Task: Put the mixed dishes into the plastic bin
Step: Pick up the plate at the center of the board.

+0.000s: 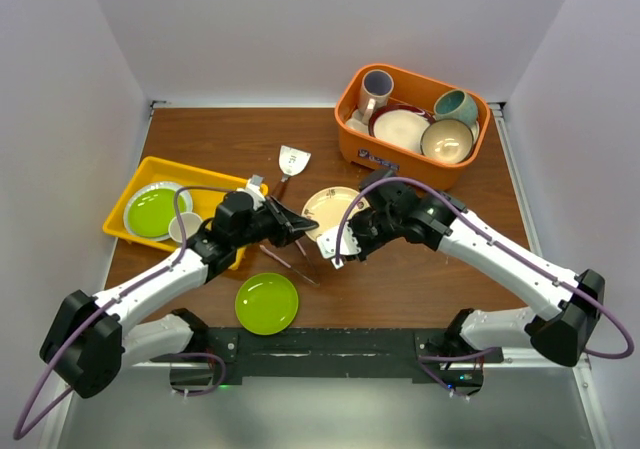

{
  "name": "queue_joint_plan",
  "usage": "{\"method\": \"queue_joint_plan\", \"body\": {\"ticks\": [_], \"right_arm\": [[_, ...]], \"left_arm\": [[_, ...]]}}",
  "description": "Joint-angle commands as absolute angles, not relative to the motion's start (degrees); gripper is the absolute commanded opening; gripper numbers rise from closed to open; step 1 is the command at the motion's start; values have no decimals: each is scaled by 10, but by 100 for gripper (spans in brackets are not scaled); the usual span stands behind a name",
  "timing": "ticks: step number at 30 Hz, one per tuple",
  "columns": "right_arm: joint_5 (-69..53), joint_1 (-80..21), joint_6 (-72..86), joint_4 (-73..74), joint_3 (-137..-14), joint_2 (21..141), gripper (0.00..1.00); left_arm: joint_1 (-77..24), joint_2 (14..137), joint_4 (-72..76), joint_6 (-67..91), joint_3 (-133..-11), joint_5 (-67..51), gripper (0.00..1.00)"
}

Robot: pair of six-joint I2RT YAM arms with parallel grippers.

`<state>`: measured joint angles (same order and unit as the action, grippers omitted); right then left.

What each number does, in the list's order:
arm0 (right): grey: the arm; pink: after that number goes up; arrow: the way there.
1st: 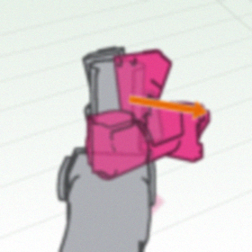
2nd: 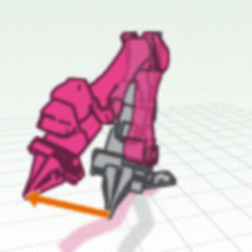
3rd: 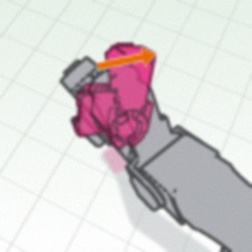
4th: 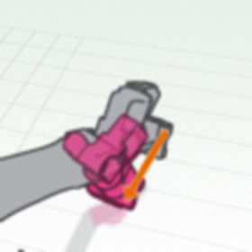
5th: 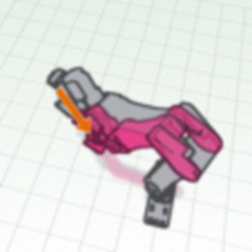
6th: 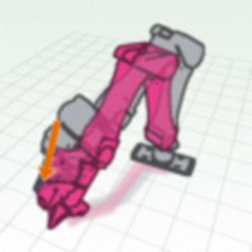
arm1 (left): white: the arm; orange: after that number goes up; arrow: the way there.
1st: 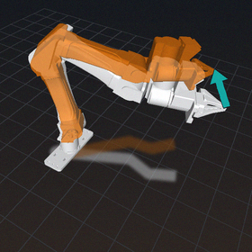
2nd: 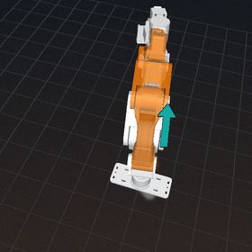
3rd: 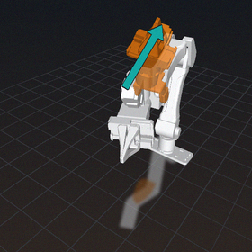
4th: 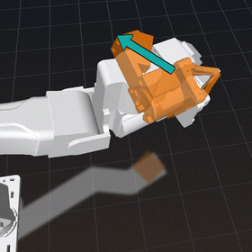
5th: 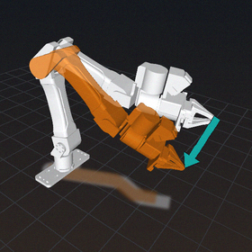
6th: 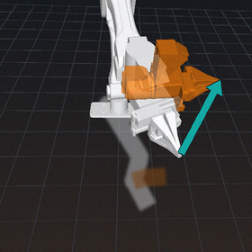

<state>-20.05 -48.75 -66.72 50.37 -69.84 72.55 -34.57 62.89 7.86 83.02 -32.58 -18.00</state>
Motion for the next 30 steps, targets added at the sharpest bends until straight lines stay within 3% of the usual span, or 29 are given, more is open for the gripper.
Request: {"method": "queue_joint_plan", "body": {"ticks": [1,3,7,22,30], "right_arm": [[-171,-491,-655,476,-704,708,9],[-171,-491,-654,479,-707,708,1],[-178,-491,-649,490,-719,707,0],[-223,-415,-631,544,-816,693,0],[-151,-373,-616,525,-852,701,0]], "left_arm": [[-340,624,127,852,-323,-205,0],[-339,620,128,853,-322,-204,0],[-335,609,122,842,-323,-201,0],[-255,522,124,709,-275,-242,69],[-221,474,25,528,-328,-220,83]]}}
